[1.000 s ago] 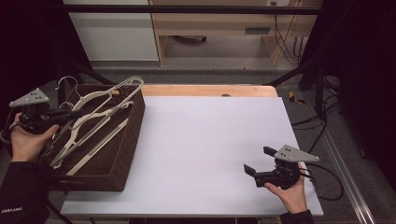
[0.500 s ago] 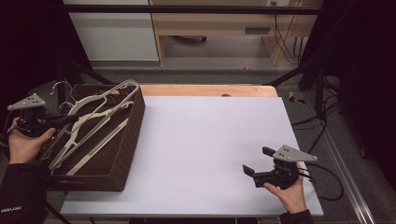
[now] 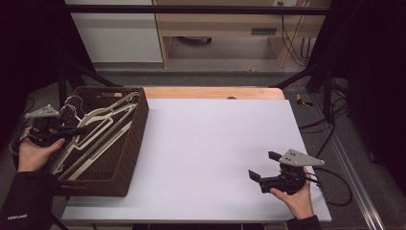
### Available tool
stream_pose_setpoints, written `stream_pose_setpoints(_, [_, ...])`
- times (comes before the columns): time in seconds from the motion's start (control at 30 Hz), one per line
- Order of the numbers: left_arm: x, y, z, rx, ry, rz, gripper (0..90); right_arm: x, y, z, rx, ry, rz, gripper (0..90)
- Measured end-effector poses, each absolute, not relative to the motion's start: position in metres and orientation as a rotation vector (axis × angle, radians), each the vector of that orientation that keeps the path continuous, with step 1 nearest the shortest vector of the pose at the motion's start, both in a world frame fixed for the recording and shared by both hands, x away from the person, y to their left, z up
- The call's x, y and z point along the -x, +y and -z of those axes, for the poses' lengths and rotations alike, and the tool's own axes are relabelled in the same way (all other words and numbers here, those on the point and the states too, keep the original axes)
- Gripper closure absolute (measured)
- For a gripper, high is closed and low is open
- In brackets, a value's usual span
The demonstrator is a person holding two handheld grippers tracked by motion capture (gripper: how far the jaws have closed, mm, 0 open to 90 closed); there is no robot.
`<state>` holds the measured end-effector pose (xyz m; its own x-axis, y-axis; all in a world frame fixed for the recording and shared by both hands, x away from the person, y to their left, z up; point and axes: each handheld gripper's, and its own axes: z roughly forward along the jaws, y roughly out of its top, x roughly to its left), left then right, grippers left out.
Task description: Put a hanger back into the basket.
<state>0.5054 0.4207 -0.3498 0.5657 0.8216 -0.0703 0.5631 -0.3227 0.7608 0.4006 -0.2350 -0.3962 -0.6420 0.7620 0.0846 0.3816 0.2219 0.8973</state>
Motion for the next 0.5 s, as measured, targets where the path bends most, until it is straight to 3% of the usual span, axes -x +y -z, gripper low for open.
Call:
stream_pose_setpoints(0.17, [-0.509, 0.42, 0.368, -2.04, 1.155, -0.37, 85.3, -0.401, -0.235, 0.396, -1.06, 2.129, -1.396, 2.7])
stream_pose_setpoints(0.37, [-0.512, 0.42, 0.375, -2.02, 1.27, -0.408, 83.5, -0.401, -0.234, 0.397, -1.065, 2.133, -1.398, 2.7])
stream_pose_setpoints(0.5, [-0.509, 0.428, 0.375, -1.971, 1.374, -0.484, 73.1, -0.4, -0.234, 0.397, -1.066, 2.134, -1.399, 2.7])
